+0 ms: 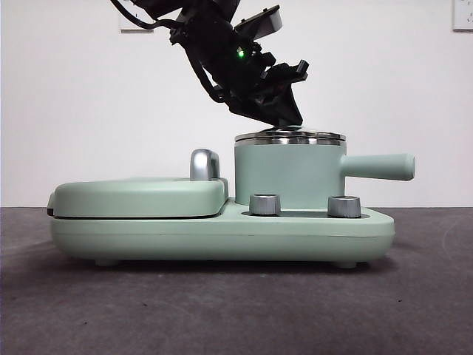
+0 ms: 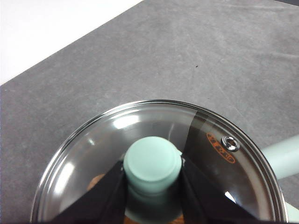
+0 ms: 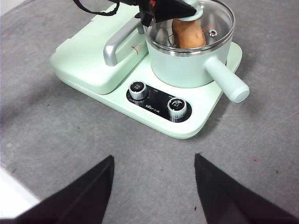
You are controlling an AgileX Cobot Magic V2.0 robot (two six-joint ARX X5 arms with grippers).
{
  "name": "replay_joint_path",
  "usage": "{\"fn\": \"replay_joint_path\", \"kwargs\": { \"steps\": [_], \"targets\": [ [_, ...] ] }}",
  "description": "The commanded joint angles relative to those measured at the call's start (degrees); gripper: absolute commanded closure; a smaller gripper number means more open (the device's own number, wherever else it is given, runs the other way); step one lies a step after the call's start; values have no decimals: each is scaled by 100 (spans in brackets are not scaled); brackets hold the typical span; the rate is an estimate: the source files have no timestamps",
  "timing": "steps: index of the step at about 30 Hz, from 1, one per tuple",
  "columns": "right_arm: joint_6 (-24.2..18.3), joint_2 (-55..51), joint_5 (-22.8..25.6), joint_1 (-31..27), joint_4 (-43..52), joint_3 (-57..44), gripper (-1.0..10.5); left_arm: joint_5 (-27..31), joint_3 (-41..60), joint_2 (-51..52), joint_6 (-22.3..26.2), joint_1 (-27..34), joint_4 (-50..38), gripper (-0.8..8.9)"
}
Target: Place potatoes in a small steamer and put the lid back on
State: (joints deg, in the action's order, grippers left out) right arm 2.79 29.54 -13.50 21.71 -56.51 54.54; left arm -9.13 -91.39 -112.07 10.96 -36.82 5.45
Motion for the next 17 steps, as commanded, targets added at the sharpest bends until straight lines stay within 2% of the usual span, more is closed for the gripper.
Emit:
{"fn": "replay_joint_path", "kwargs": {
  "steps": [1,5,7,13,17],
  "targets": [
    [-22,28,-24,28,24,48,684,63,-92,-55,37,7,151,762],
    [-22,28,-24,28,24,48,684,59,-92,-37,17,7,153,572],
    [-22,28,-24,28,24,48,684,57,-92,17,-7,7,162,513],
    [-20,28,-22,26,28,48,684,-46,-92,376,-63,7,374,502],
    [-22,28,-22,26,28,48,683,-299,-92,754,-509,136,1091,502]
  ]
}}
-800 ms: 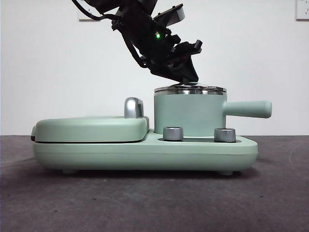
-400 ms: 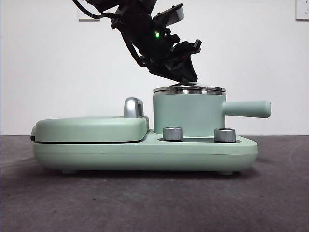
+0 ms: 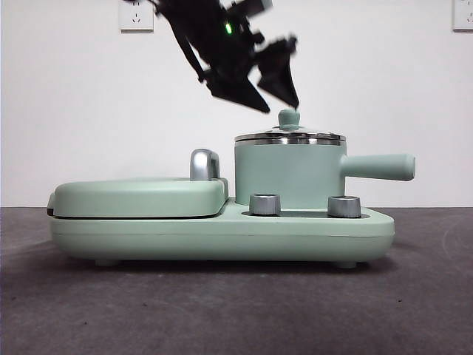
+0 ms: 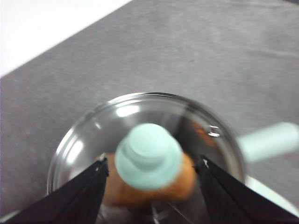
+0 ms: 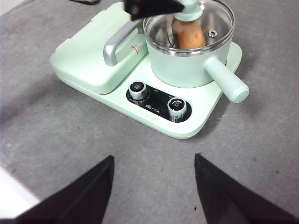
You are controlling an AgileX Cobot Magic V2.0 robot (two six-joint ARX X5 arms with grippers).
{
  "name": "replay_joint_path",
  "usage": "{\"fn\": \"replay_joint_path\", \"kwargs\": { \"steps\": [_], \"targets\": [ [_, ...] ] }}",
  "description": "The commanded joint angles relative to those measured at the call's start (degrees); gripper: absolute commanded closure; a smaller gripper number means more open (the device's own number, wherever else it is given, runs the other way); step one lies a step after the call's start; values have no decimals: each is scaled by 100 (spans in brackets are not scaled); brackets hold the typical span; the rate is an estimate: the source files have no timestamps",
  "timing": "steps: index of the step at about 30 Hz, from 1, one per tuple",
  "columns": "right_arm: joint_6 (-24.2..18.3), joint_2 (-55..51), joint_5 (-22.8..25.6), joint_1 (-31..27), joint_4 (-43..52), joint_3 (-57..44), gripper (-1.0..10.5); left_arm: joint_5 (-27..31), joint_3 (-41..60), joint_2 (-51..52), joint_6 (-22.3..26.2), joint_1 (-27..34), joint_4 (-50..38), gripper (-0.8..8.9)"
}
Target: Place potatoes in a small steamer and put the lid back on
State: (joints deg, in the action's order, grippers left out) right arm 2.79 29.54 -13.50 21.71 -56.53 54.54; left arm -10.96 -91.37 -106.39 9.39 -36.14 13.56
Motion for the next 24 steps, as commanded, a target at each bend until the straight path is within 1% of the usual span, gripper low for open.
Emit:
{"fn": "replay_joint_path", "kwargs": {
  "steps": [1,4,5,9,12,19,24],
  "targets": [
    [-22,31,-22,26,31,48,683,-203,-94,278,-492,120,531,503],
    [-22,66,-22,26,33,48,683,-643,-87,520,-903,343,1174,503],
    [-22,111,-22,26,33,48,683,-796,-79,597,-968,415,1346,504],
    [-26,396,-22,28,66,48,683,-1027,-9,925,-1012,638,1867,504],
    [-66,710,-48,28,282,48,683,-1062,328,1346,-1008,765,1849,504],
    [-107,1458,-299,61,1390,48,683,-1062,1663,2710,-1029,1137,1794,504],
    [-105,2048,-317,260,1845,48,683,-1058,2763,3963,-1250,1464,1733,504]
  ]
}}
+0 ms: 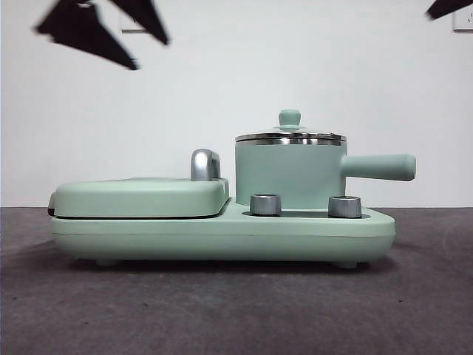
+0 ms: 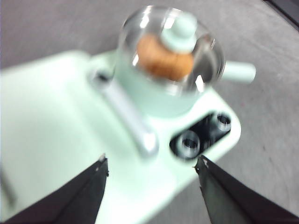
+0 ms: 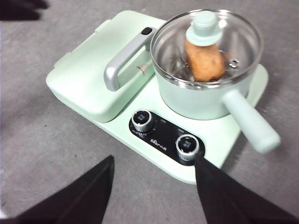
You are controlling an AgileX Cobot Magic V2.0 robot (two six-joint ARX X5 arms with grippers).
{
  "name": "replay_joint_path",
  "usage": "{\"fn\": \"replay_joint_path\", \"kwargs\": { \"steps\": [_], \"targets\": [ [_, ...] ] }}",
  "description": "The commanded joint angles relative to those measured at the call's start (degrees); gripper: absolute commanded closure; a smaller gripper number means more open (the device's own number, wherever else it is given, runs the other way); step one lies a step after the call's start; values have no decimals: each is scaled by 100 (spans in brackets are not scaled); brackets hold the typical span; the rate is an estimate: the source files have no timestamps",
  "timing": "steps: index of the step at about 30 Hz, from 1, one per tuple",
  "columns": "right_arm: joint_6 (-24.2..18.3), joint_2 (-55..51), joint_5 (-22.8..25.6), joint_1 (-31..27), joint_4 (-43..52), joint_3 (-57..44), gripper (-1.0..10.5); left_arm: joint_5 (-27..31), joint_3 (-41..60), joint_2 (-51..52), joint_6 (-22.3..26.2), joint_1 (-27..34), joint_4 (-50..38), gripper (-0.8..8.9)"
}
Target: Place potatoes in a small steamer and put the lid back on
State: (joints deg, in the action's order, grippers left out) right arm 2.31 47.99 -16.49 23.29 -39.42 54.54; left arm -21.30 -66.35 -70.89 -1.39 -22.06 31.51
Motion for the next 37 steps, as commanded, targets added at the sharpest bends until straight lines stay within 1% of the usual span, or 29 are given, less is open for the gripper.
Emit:
{"fn": "replay_joint_path", "kwargs": {
  "steps": [1,5,10,11,12,13,14,17,31,32,33,35,37],
  "targets": [
    [-57,319,-17,157,205,48,683,-20,452,675,-236,129,-61,504],
    [-55,636,-11,348,450,48,683,-15,935,1453,-319,339,-55,504],
    [-2,734,-2,374,492,50,684,-20,973,1803,-339,356,20,507],
    [-4,730,9,374,494,52,724,-22,973,1847,-337,356,22,566],
    [-7,723,0,365,511,52,830,-26,973,1878,-313,356,44,738],
    [-50,713,0,363,533,52,958,-37,973,1904,-326,350,87,796],
    [-74,713,9,363,621,52,919,-35,973,1906,-302,341,92,812],
    [0,682,-48,369,767,52,925,-35,973,1906,-400,341,184,808],
    [-4,649,0,369,778,52,926,-28,975,1928,-385,330,199,808],
    [-4,649,2,367,778,52,925,4,981,1985,-247,352,221,808],
    [-4,649,2,367,778,52,926,98,1040,2070,35,387,205,808],
    [-4,649,2,367,780,52,926,319,1434,2376,243,496,-98,808],
    [-4,649,0,367,780,52,926,706,2260,2935,195,678,-984,808]
  ]
}}
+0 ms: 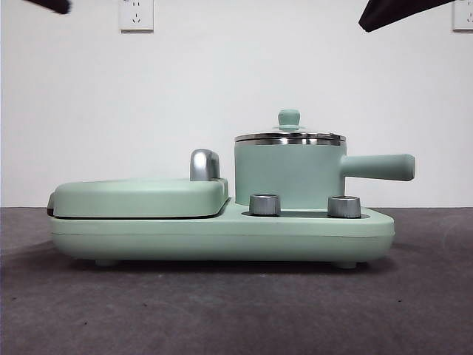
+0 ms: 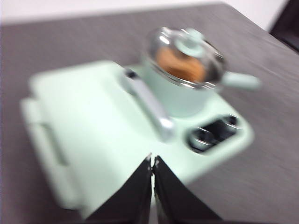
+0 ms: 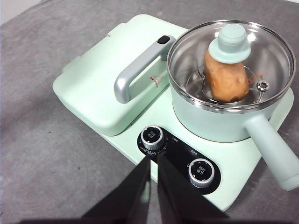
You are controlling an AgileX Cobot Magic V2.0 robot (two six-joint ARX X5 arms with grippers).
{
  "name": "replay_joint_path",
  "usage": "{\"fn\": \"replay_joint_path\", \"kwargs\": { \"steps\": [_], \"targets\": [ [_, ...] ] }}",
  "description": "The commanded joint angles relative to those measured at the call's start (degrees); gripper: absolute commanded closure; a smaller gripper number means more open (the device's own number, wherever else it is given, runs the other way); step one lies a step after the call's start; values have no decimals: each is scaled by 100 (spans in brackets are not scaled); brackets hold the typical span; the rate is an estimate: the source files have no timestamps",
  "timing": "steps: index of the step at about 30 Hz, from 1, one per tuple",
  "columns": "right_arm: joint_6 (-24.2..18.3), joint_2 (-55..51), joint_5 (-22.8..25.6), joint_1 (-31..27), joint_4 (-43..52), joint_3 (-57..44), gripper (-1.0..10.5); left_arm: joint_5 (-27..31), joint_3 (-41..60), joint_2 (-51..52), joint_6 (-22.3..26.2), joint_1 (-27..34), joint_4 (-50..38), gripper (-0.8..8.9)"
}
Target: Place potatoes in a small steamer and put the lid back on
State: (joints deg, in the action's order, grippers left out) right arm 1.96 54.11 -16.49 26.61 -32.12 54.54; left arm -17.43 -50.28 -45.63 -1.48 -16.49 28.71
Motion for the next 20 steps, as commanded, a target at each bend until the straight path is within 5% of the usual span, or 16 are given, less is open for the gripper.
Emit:
{"fn": "replay_joint_path", "kwargs": {
  "steps": [1,6,14,20],
  "targets": [
    [31,37,0,37,50,52,926,455,1078,691,131,221,-1145,808],
    [31,37,2,35,50,52,926,1346,3193,2365,-269,898,-2627,808],
    [33,37,0,35,50,52,926,1639,4841,4553,-337,1631,-2629,808],
    [31,42,0,31,101,52,926,1635,4955,4548,-566,1681,-2337,808]
  ]
}}
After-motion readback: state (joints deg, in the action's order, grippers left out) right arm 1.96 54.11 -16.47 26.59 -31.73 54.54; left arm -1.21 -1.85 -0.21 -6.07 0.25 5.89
